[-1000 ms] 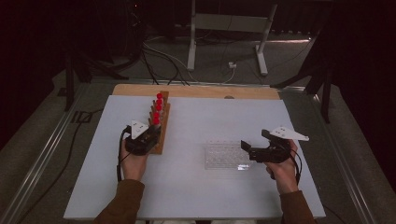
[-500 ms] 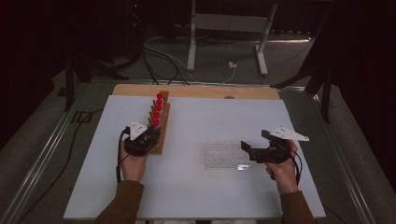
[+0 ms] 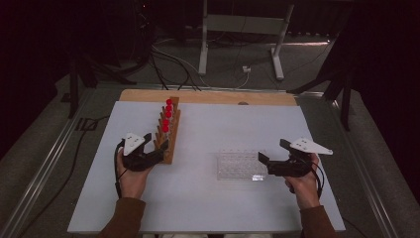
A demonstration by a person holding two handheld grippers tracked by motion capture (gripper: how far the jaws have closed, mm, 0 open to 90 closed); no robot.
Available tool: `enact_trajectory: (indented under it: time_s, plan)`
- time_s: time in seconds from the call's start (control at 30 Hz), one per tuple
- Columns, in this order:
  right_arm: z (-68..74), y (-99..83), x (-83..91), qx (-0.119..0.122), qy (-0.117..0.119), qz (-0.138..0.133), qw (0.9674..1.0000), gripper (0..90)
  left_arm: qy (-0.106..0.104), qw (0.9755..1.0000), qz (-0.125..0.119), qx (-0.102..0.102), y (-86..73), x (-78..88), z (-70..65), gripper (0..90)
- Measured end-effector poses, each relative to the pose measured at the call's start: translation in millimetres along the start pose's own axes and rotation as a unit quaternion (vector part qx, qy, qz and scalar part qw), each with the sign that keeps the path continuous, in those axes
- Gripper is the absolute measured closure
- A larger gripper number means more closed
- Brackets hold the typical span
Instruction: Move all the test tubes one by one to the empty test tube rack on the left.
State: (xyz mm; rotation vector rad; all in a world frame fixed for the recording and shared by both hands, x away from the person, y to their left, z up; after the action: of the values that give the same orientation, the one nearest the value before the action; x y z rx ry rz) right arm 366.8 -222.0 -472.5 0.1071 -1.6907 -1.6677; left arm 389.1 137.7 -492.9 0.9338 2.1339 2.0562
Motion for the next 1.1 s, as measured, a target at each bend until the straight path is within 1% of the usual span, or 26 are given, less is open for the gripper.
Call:
enact_trajectory:
  time_s: [0.07,0.1,0.23,0.3,0.37,0.43,0.53,0.63,0.77,0.9,0.97,1.03,1.1]
  plan:
    - [0.2,-1.4,2.8,0.004,0.0,-0.004,1.0,0.0,-0.007,0.9999,-0.011,0.009,4.2,10.7,-0.2,19.8]
    - [0.4,-2.3,4.1,0.007,-0.001,-0.007,1.0,0.0,-0.008,0.9998,-0.016,0.009,5.9,15.8,-0.3,18.2]
    - [2.9,-4.8,9.5,0.014,0.004,-0.019,0.9997,0.0,-0.006,0.9997,-0.022,-0.005,7.9,33.2,-0.7,14.1]
    - [4.3,-5.1,12.4,0.015,0.006,-0.026,0.9995,0.0,-0.005,0.9997,-0.025,-0.006,7.3,40.5,-0.3,10.0]
    - [5.5,-5.2,15.3,0.018,0.007,-0.032,0.9993,0.0,-0.003,0.9997,-0.021,-0.01,5.1,45.5,-0.2,8.2]
    - [6.2,-4.6,18.2,0.021,0.009,-0.039,0.999,0.0,-0.003,0.9997,-0.023,-0.012,3.4,50.3,0.1,6.9]
    - [6.9,-4.9,22.1,0.023,0.01,-0.046,0.9986,0.0,-0.003,0.9996,-0.026,-0.013,1.8,56.2,0.8,4.1]
    - [6.3,-7.4,24.6,0.025,0.01,-0.05,0.9984,0.0,0.003,0.9992,-0.037,-0.014,2.4,63.6,2.7,2.9]
    - [1.9,-12.0,25.1,0.021,0.003,-0.048,0.9986,0.0,0.01,0.9991,-0.038,-0.018,1.4,69.0,5.7,1.6]
    - [-1.4,-14.0,26.8,0.019,0.0,-0.049,0.9986,0.0,0.013,0.9992,-0.034,-0.018,-1.7,71.4,9.2,0.7]
    - [-2.5,-13.6,28.4,0.017,-0.002,-0.054,0.9984,0.0,0.015,0.9993,-0.028,-0.019,-5.5,71.4,10.0,0.7]
    - [-4.2,-12.9,29.4,0.02,-0.007,-0.056,0.9982,0.0,0.019,0.9993,-0.024,-0.022,-8.0,72.1,11.4,0.7]
    - [-6.0,-13.2,30.6,0.025,-0.012,-0.057,0.998,0.0,0.021,0.9993,-0.025,-0.017,-8.3,73.5,13.2,0.7]
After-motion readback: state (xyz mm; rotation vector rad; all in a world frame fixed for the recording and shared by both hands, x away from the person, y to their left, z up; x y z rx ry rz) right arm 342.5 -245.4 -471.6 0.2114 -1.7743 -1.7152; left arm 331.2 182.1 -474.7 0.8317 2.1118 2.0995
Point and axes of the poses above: each handheld gripper's, and its own axes: x roughly backward along the jaws, y roughly out of its top, z roughly to its left, the point moved 10 cm from there along -x, roughly forward along the jaws, and after that the axes turned 2 degrees about z, right-handed, at the moved point
